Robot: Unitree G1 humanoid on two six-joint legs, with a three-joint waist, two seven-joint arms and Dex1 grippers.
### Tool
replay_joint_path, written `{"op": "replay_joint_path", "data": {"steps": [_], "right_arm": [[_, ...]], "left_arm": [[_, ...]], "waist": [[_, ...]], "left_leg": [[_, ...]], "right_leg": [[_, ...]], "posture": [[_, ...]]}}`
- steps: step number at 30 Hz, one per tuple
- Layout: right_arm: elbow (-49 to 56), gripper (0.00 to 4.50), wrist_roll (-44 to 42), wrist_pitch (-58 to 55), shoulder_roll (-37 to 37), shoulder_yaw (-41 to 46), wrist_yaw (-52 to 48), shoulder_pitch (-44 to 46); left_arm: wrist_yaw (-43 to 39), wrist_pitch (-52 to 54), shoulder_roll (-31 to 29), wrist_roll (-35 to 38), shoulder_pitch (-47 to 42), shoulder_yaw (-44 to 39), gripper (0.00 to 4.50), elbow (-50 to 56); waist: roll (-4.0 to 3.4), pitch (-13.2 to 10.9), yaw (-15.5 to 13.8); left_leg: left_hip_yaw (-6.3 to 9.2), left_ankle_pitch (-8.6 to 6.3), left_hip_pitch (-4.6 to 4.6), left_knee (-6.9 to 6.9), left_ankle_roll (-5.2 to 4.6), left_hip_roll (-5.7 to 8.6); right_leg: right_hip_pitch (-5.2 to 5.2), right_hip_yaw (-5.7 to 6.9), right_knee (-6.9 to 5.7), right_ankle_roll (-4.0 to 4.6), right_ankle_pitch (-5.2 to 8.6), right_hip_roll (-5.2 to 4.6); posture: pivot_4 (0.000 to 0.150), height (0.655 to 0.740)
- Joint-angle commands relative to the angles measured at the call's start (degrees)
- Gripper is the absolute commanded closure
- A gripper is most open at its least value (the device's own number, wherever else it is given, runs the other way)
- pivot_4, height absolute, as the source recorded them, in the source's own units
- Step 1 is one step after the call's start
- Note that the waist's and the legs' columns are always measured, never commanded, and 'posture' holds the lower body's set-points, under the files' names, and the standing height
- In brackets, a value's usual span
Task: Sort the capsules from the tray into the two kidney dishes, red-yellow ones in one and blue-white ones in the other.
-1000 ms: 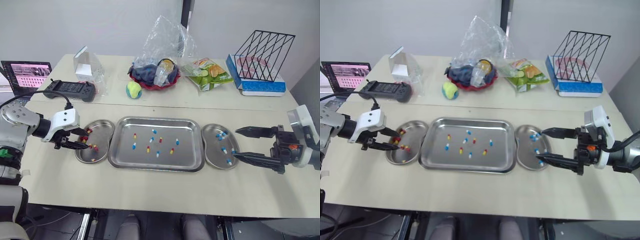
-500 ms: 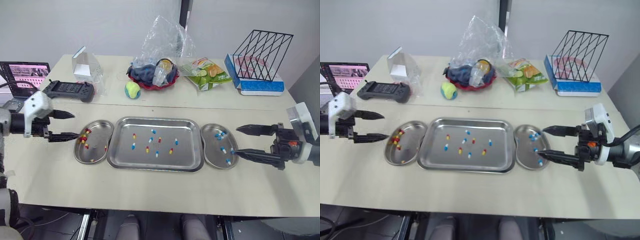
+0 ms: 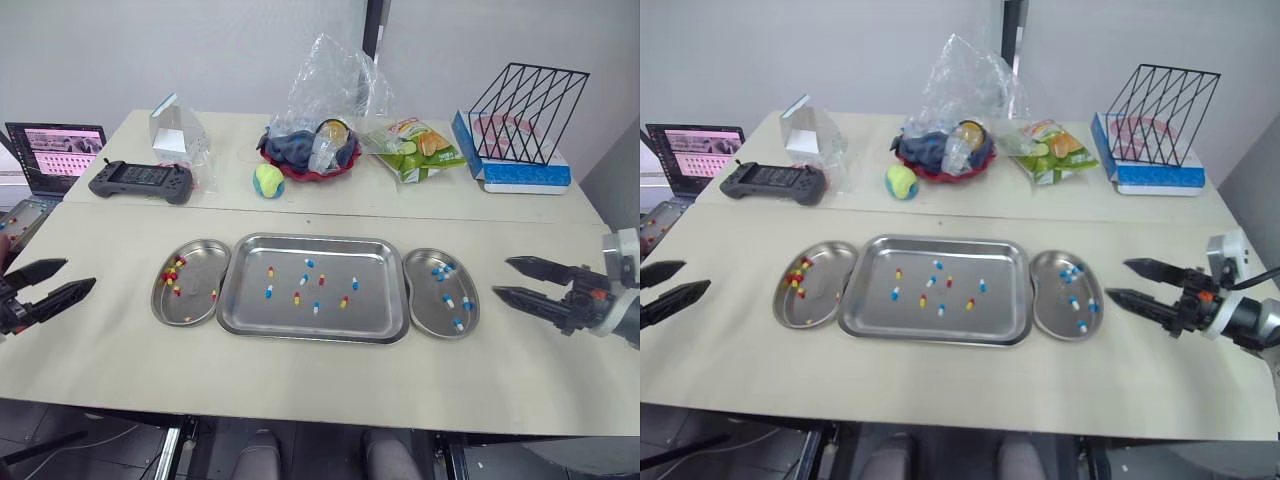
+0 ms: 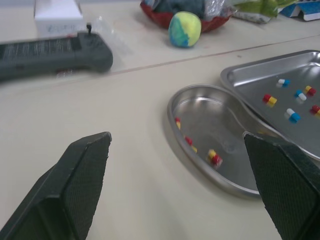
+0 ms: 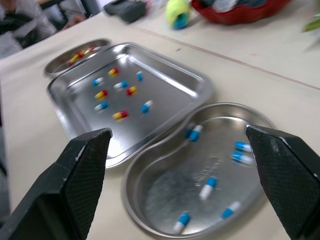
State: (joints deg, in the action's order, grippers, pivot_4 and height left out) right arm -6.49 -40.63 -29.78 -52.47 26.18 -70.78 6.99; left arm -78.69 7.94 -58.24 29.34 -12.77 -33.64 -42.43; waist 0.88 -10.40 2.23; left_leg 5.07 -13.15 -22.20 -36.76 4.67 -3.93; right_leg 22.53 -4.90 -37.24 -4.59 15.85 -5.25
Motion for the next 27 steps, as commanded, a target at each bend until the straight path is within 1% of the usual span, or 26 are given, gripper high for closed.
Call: {"op": "replay_joint_path", "data": {"steps": [1,4,9,11,13,23,27], "right_arm": [[-0.10,0.00,0.79,3.11,0.38,1.93,0.23,0.04],[0.69,0.00,0.72,3.86,1.45,1.93,0.91,0.35],[1.59,0.00,1.14,4.24,1.63,1.37,1.37,0.13],[2.40,0.00,0.98,3.70,1.53,1.07,1.49,-0.14],[2.62,0.00,1.04,3.65,1.58,0.86,1.74,0.09],[4.52,0.00,1.11,3.34,1.24,-0.25,2.16,1.29],[6.53,0.00,-0.56,-0.45,0.33,-0.88,1.49,1.15]], "left_arm": [[1.76,0.55,-0.38,1.82,0.37,-2.55,0.05,2.38],[2.62,3.62,-0.22,2.53,0.77,-2.77,0.05,3.25],[4.02,2.82,-0.16,1.42,1.09,-2.27,0.05,3.16],[3.65,7.47,-0.76,2.17,1.08,-1.40,0.05,3.02],[3.08,6.64,-0.91,1.31,1.51,-0.74,0.05,3.13],[3.36,5.40,-0.46,1.75,1.37,-1.41,0.05,4.76],[0.47,5.67,-2.20,-0.31,1.98,2.04,0.05,5.92]], "waist": [[0.00,0.00,0.10],[0.00,0.00,0.32],[-0.02,0.00,0.39],[-0.02,0.00,0.38],[-0.02,0.00,0.40],[-0.02,0.00,0.34],[-0.02,0.00,0.32]], "left_leg": [[0.00,0.00,0.00,0.00,0.00,0.00],[0.00,0.00,0.01,0.00,0.00,0.00],[0.00,0.00,0.04,0.04,0.00,0.00],[0.00,0.00,0.04,0.04,0.00,0.00],[0.00,0.00,0.04,0.04,0.00,0.00],[0.00,0.00,0.03,0.04,0.00,0.00],[0.00,0.00,0.03,0.04,0.00,0.00]], "right_leg": [[0.00,0.00,0.00,0.00,0.00,0.00],[0.00,-0.01,0.00,0.00,0.00,0.01],[0.00,-0.01,0.00,0.00,0.00,0.01],[0.00,-0.01,0.00,0.00,0.00,0.01],[0.00,-0.01,0.00,0.00,0.00,0.01],[0.00,-0.01,0.02,0.00,0.00,0.00],[0.00,-0.01,0.02,0.00,0.00,0.01]], "posture": [[0.150,0.7380],[0.150,0.7380],[0.150,0.7380],[0.150,0.7380],[0.150,0.7380],[0.150,0.7380],[0.150,0.7380]]}}
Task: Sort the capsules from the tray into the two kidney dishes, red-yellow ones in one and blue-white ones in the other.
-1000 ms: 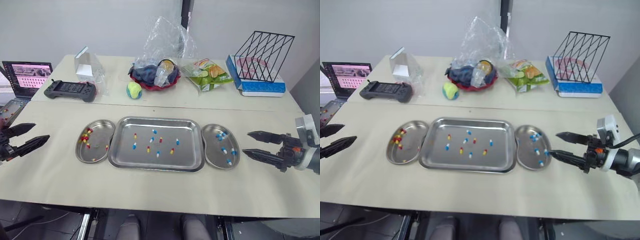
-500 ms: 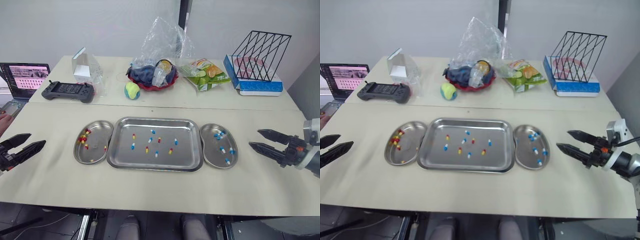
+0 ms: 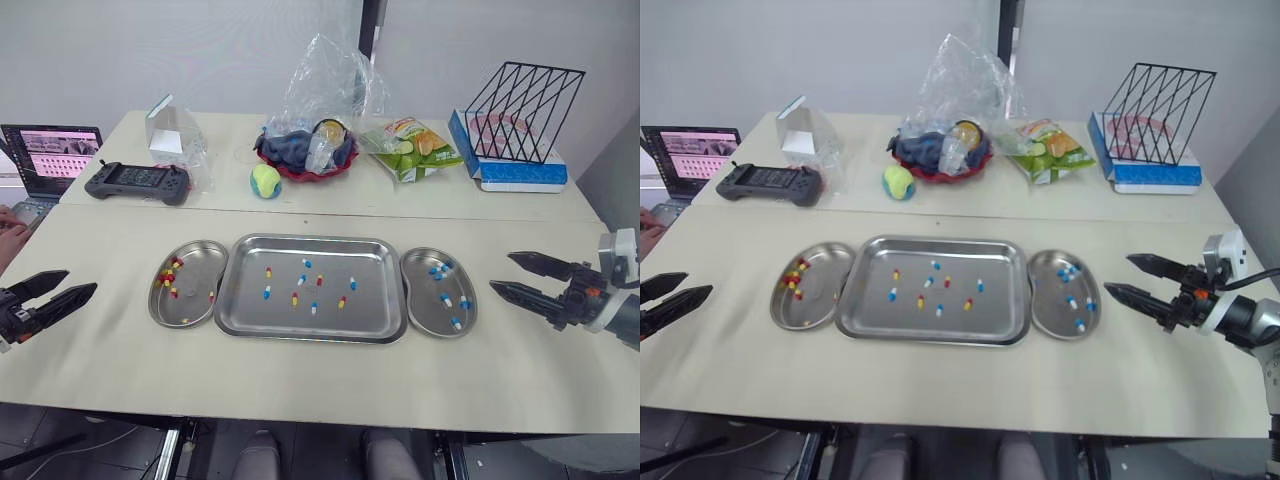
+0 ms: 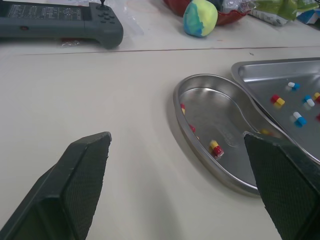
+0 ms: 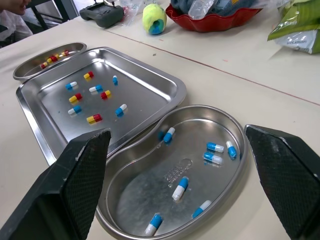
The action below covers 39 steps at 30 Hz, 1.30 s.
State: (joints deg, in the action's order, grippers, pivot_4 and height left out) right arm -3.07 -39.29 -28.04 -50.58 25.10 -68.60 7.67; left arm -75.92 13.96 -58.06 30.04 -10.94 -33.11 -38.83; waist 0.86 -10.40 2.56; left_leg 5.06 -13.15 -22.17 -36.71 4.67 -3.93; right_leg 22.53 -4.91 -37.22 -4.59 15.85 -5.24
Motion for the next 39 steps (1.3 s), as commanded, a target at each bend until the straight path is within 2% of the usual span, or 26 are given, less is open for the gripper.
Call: {"op": "replay_joint_path", "data": {"steps": [1,6,9,14,18,20,26,30,33,39], "right_arm": [[3.68,0.00,-1.94,-2.61,-1.78,-0.01,-0.96,0.43],[6.17,0.00,-3.01,-5.34,-2.37,-0.17,-1.31,0.95],[8.11,0.00,-3.35,-6.26,-2.69,-0.59,-1.23,0.91],[13.34,0.00,-4.81,-8.16,-3.05,0.87,-0.21,-1.12],[18.82,0.00,-6.46,-9.73,-3.11,3.64,1.26,-4.67],[21.87,0.00,-7.95,-10.91,-2.88,4.75,2.39,-6.20],[31.58,0.00,-12.43,-13.72,-1.59,7.45,7.14,-10.51],[32.85,0.00,-13.18,-13.79,-1.78,8.10,8.59,-11.55],[33.34,0.00,-13.07,-13.31,-1.85,8.35,9.11,-11.84],[33.25,0.00,-13.46,-12.74,-3.15,8.01,7.64,-11.39]], "left_arm": [[-2.91,0.30,-2.82,-1.00,-0.33,2.03,0.05,2.78],[-5.34,5.93,-4.78,0.85,-3.09,5.49,0.05,10.90],[-4.79,5.60,-5.06,-1.48,-6.57,9.89,0.05,15.16],[-5.69,10.33,-3.80,-1.19,-14.13,18.78,0.05,24.28],[-3.17,11.85,0.69,-4.17,-23.93,27.15,0.05,27.13],[-2.66,11.19,2.27,-6.40,-25.66,30.41,0.05,28.68],[-5.05,12.81,3.44,-6.17,-28.76,33.41,0.05,31.04],[-4.18,11.52,3.27,-10.05,-29.03,36.00,0.05,30.60],[-5.81,17.25,2.90,-7.31,-29.08,35.73,0.05,32.26],[-7.37,19.26,-0.31,-6.58,-27.13,34.00,0.05,34.54]], "waist": [[0.00,0.00,-0.06],[0.01,0.00,-0.28],[0.00,0.00,-0.30],[0.00,0.00,-0.26],[0.01,0.00,-0.44],[0.01,0.00,-0.51],[0.01,-0.01,0.23],[0.01,-0.01,-0.07],[0.03,-0.02,-0.31],[0.04,-0.02,-0.26]], "left_leg": [[0.00,0.00,0.00,0.00,0.00,0.00],[0.00,0.00,-0.04,0.00,0.01,0.00],[0.00,0.01,-0.03,-0.01,0.01,0.00],[0.00,0.00,-0.06,-0.01,0.01,0.00],[0.01,0.00,-0.09,-0.01,0.01,0.01],[0.01,0.00,-0.08,-0.07,0.01,0.03],[0.04,-0.02,-0.08,-0.05,-0.03,0.01],[0.03,-0.02,-0.07,-0.06,-0.03,0.02],[0.03,-0.01,-0.12,-0.07,-0.03,0.02],[0.03,-0.01,-0.14,-0.06,-0.03,0.02]], "right_leg": [[0.00,0.00,0.00,0.00,0.00,0.00],[0.00,0.01,0.02,0.00,0.00,-0.01],[0.00,0.00,0.02,0.00,0.00,-0.01],[0.00,0.00,0.04,0.00,0.00,0.00],[0.00,0.00,0.04,-0.01,0.00,0.01],[-0.04,0.01,0.07,-0.01,0.00,0.00],[-0.02,-0.01,0.09,-0.01,0.00,0.06],[-0.05,-0.02,0.10,-0.01,0.01,0.04],[-0.06,-0.02,0.13,-0.02,0.01,0.03],[-0.06,-0.02,0.16,-0.05,0.02,0.03]], "posture": [[0.150,0.7380],[0.150,0.7380],[0.150,0.7380],[0.150,0.7380],[0.150,0.7380],[0.150,0.7380],[0.150,0.7380],[0.150,0.7380],[0.150,0.7380],[0.150,0.7380]]}}
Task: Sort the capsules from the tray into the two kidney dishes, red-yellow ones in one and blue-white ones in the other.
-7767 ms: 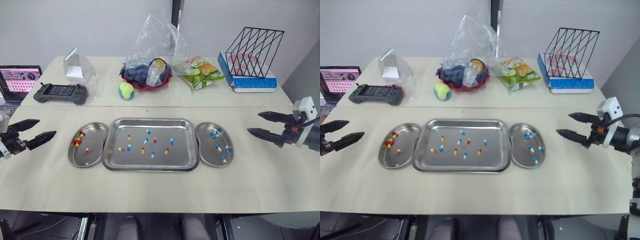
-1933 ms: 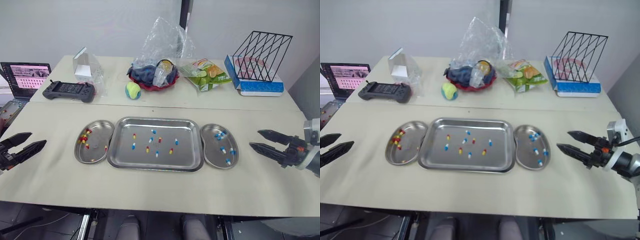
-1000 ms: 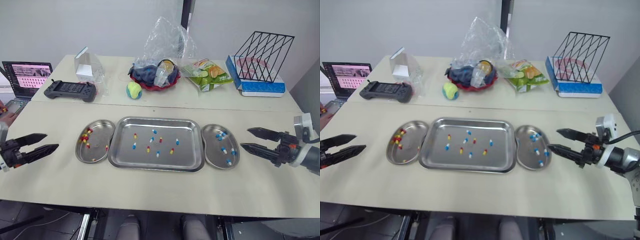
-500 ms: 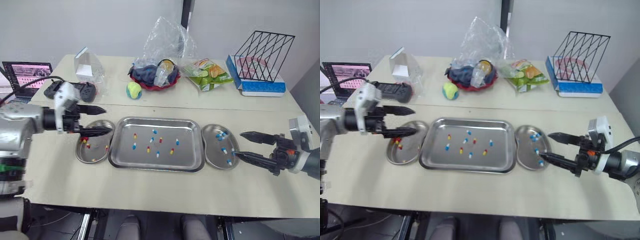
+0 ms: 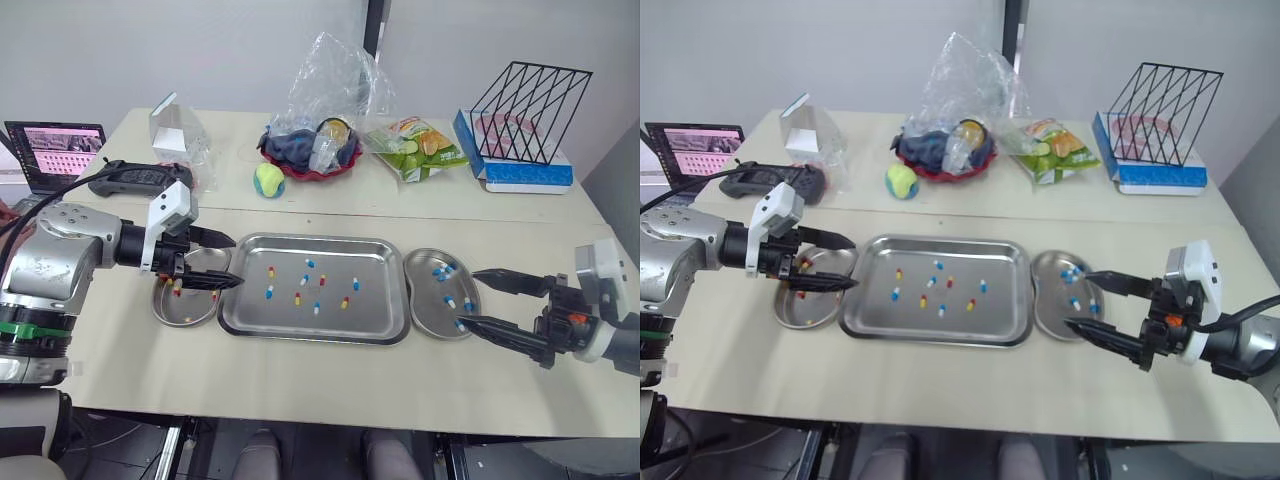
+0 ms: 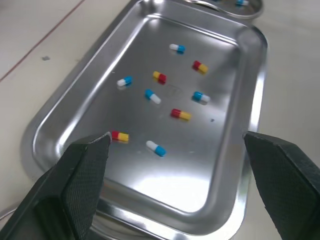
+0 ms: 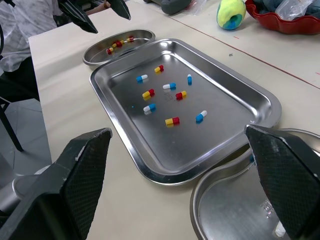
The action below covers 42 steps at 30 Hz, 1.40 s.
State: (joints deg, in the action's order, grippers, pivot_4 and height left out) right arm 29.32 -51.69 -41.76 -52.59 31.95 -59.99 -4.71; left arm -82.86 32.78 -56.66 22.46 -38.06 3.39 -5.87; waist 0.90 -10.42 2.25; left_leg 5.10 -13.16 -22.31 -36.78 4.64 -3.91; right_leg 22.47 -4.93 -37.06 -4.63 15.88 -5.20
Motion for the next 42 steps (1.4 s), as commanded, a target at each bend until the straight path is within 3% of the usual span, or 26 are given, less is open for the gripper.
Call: {"op": "replay_joint_path", "data": {"steps": [1,7,10,14,18,25,34,38,42], "right_arm": [[0.52,0.00,-0.75,1.35,-1.33,0.48,-1.06,1.50],[-0.06,0.00,0.43,2.27,-1.54,-3.98,-0.65,5.59],[-2.20,0.00,1.84,1.29,0.40,-14.26,1.49,16.87],[-5.19,0.00,3.72,1.82,1.62,-19.74,0.26,22.02],[-7.71,0.00,5.45,2.05,2.98,-24.44,-0.54,26.09],[-15.55,0.00,14.88,2.44,9.30,-36.46,2.02,37.42],[-25.31,0.00,25.96,8.75,18.99,-45.77,0.91,46.94],[-38.81,0.00,34.73,18.35,30.00,-55.37,-2.87,56.23],[-49.63,0.00,40.11,25.03,37.43,-58.34,-3.72,60.99]], "left_arm": [[-0.48,0.39,-1.96,1.17,0.24,-2.69,0.05,1.68],[-1.33,-1.40,-3.15,1.84,2.07,-4.67,0.05,2.40],[-2.88,-3.68,-6.21,4.20,8.96,-12.13,0.05,4.93],[-2.19,-4.67,-7.19,6.88,15.86,-20.36,0.05,6.32],[-0.90,-10.32,-5.90,7.17,24.22,-33.07,0.05,-1.62],[3.77,-9.54,1.77,11.35,40.93,-48.96,0.05,3.43],[7.38,-11.05,7.66,13.21,52.23,-54.17,0.05,12.33],[9.43,-13.17,11.64,13.36,57.02,-55.46,0.05,16.83],[11.18,-13.43,13.08,13.95,58.86,-55.13,0.05,19.78]], "waist": [[0.00,0.00,0.13],[0.00,0.00,0.18],[0.02,-0.03,1.48],[0.01,-0.04,1.38],[0.01,-0.04,0.65],[0.12,-0.07,1.17],[0.14,-0.06,0.48],[0.15,-0.05,1.48],[0.17,-0.04,2.00]], "left_leg": [[0.00,0.00,0.02,0.00,0.00,0.00],[0.00,0.00,0.00,0.00,0.00,0.00],[-0.01,0.00,0.05,0.01,0.00,-0.01],[0.00,-0.01,0.02,0.13,-0.01,-0.04],[-0.03,-0.02,-0.10,0.13,-0.03,-0.02],[-0.05,-0.01,-0.10,0.18,-0.02,-0.04],[-0.06,0.01,-0.28,0.17,0.03,-0.04],[-0.10,0.02,-0.20,0.17,0.04,-0.04],[-0.08,0.03,-0.08,0.35,0.07,-0.10]], "right_leg": [[0.00,0.00,0.00,0.00,0.00,0.00],[0.00,-0.01,0.00,0.00,0.01,0.00],[0.03,-0.07,-0.02,0.01,0.00,0.04],[0.11,-0.04,-0.05,0.05,0.08,0.03],[0.22,-0.04,-0.03,0.01,0.11,-0.02],[0.37,-0.06,-0.18,0.07,0.11,0.01],[0.63,-0.07,-0.25,0.11,0.09,0.00],[0.63,-0.11,-0.26,0.16,0.06,0.01],[0.76,-0.09,-0.61,0.31,0.16,0.08]], "posture": [[0.150,0.7380],[0.150,0.7380],[0.150,0.7380],[0.150,0.7380],[0.150,0.7380],[0.150,0.7380],[0.150,0.7380],[0.150,0.7380],[0.150,0.7380]]}}
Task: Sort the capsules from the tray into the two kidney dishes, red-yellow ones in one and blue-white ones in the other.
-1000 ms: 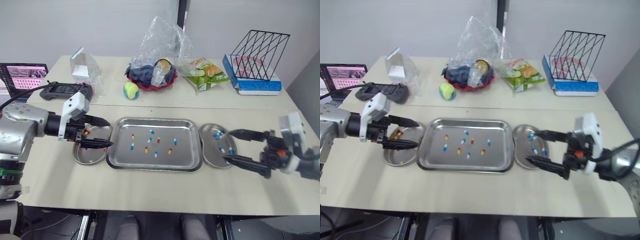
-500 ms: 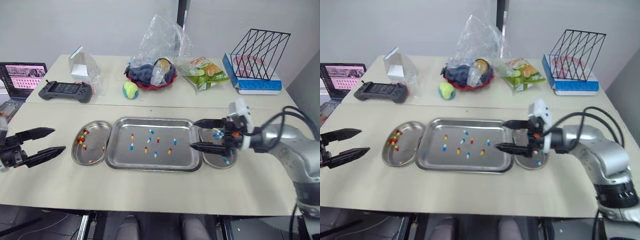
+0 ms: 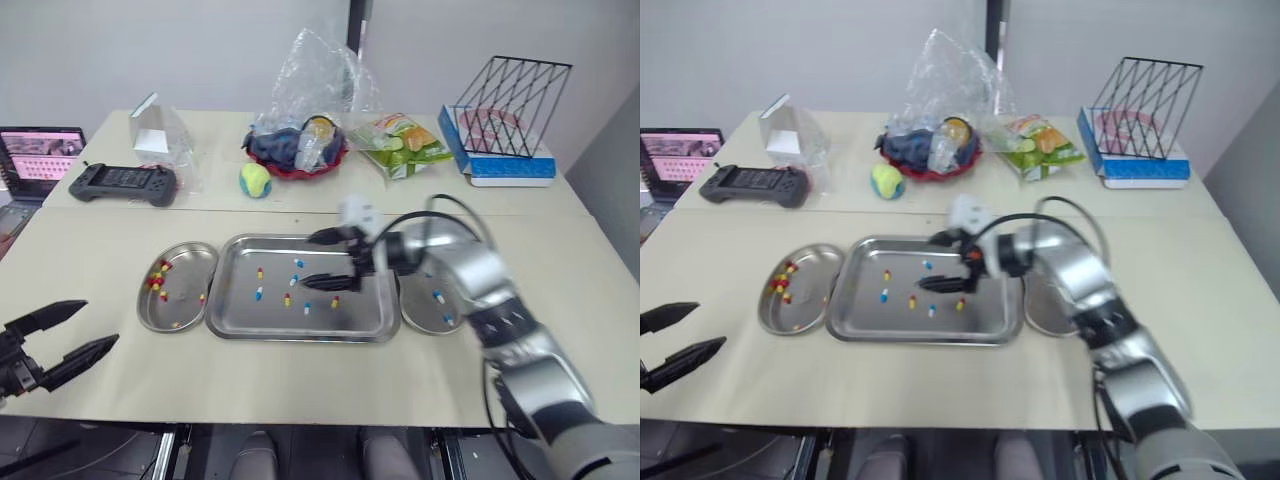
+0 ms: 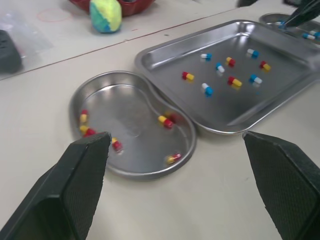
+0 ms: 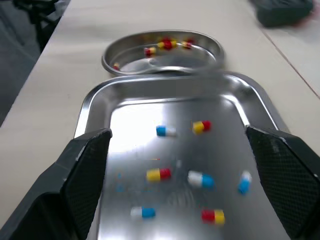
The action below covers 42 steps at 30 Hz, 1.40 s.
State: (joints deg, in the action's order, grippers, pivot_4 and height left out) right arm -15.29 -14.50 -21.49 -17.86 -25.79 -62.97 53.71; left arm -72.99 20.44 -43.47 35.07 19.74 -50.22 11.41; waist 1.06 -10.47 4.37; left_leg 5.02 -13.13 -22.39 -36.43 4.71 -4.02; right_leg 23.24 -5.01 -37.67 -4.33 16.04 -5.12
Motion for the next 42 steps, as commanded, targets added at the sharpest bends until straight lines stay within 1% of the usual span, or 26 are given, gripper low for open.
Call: {"op": "replay_joint_path", "data": {"steps": [1,8,12,15,19,20,23,29,34,42], "right_arm": [[-7.25,0.00,3.62,5.87,4.34,-0.75,-0.85,3.35],[-21.70,0.00,8.58,10.52,13.80,-1.02,-0.05,7.23],[-26.80,0.00,11.10,12.73,16.14,-0.54,0.09,8.03],[-28.51,0.00,12.00,13.92,17.02,0.17,-0.41,8.21],[-31.77,1.16,12.97,14.26,17.84,1.57,0.45,8.67],[-32.01,1.57,13.19,14.59,17.99,1.72,0.24,8.61],[-31.71,2.50,14.49,15.10,18.17,0.88,-0.97,7.65],[-32.48,2.50,15.57,15.08,19.18,1.96,0.84,7.91],[-33.43,2.50,17.24,16.23,19.69,1.51,0.99,8.28],[-38.81,2.50,19.26,15.96,21.82,2.55,2.32,10.45]], "left_arm": [[1.62,-1.07,-0.06,1.63,1.42,-1.42,0.05,2.93],[3.31,-1.32,-0.19,2.25,3.26,-0.37,0.05,4.39],[3.83,-0.55,-0.57,2.57,3.76,0.11,0.05,4.76],[4.26,-0.64,-0.83,2.62,3.60,0.39,0.05,4.71],[4.74,-0.66,-1.56,2.64,2.65,0.74,0.00,4.13],[4.79,-0.63,-1.69,2.67,2.54,0.76,0.00,4.02],[4.82,-1.00,-1.94,2.51,2.25,0.98,0.00,3.49],[4.67,-1.46,-1.99,2.50,2.25,0.87,0.00,3.07],[4.93,-1.52,-1.73,2.40,2.16,1.40,0.00,3.35],[4.80,-1.05,-1.75,2.94,2.42,1.27,0.00,3.24]], "waist": [[0.01,0.00,-0.25],[0.03,0.02,-0.09],[0.03,0.02,-0.12],[0.03,0.02,-0.09],[0.03,0.01,-0.04],[0.03,0.02,-0.01],[0.02,0.01,0.22],[0.02,0.01,1.25],[0.02,0.01,1.34],[0.02,0.01,1.48]], "left_leg": [[0.01,0.01,0.01,0.03,0.02,0.00],[0.00,0.05,0.13,0.17,0.09,0.01],[0.00,0.06,0.14,0.23,0.10,0.01],[0.00,0.06,0.15,0.24,0.11,0.01],[0.00,0.07,0.16,0.29,0.13,0.00],[0.00,0.07,0.16,0.30,0.13,0.01],[0.00,0.07,0.17,0.34,0.13,0.01],[0.02,0.09,0.20,0.45,0.16,0.00],[0.02,0.09,0.20,0.47,0.16,0.00],[0.02,0.09,0.21,0.50,0.16,0.00]], "right_leg": [[0.00,0.01,0.00,0.00,0.00,-0.01],[-0.03,0.04,-0.06,0.03,0.02,-0.02],[-0.01,0.04,-0.07,0.05,0.03,-0.02],[-0.01,0.04,-0.08,0.05,0.03,-0.01],[0.00,0.05,-0.07,0.05,0.03,-0.02],[0.00,0.04,-0.07,0.05,0.03,-0.01],[0.01,0.04,-0.07,0.05,0.03,-0.01],[0.03,0.05,-0.08,0.06,0.04,-0.01],[0.03,0.05,-0.07,0.07,0.04,-0.01],[0.05,0.05,-0.07,0.07,0.04,0.00]], "posture": [[0.150,0.7380],[0.150,0.7380],[0.150,0.7380],[0.150,0.7380],[0.150,0.7380],[0.150,0.7380],[0.150,0.7380],[0.150,0.7380],[0.150,0.7380],[0.150,0.7380]]}}
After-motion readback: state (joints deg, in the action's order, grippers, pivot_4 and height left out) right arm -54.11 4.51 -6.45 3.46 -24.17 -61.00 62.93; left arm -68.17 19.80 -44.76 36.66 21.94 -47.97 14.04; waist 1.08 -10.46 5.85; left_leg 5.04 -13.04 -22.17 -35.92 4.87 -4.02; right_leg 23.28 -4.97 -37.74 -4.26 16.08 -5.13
